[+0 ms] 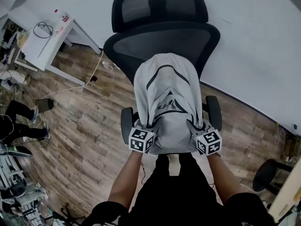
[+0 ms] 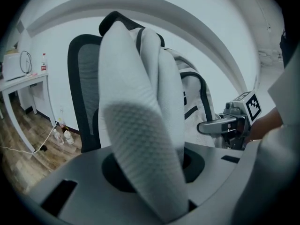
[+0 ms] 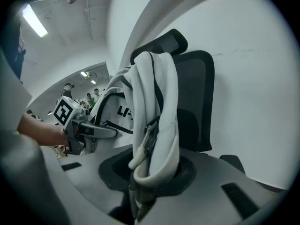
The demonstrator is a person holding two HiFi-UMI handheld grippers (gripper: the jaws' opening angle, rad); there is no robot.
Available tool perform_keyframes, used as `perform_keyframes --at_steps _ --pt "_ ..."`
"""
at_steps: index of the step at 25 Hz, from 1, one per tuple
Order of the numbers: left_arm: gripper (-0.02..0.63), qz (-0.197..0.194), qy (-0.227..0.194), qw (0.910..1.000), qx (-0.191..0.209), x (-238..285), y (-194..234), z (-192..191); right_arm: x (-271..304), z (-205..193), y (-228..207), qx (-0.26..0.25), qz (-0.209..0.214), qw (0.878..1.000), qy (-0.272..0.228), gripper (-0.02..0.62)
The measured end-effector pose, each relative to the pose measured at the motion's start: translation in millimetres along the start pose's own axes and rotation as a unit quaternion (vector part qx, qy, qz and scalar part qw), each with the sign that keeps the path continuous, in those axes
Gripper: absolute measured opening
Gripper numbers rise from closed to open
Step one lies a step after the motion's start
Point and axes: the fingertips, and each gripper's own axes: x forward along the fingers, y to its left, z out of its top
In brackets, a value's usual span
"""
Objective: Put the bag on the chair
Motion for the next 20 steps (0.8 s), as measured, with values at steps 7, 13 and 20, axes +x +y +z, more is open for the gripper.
perform_keyframes --at_steps 7,13,20 --pt "0.138 0.008 0.025 0.9997 0.001 55 23 -37 51 -48 -39 0.014 0.009 1.000 0.012 0.094" --pt "0.141 0.015 0.028 0.9995 -0.009 104 51 -64 99 -80 -74 0.020 0.014 0.999 0.031 0.098" --pt "0.147 0.006 0.021 0.9998 -0.002 135 72 -84 130 -107 -96 0.024 0.011 0.999 0.041 0.106"
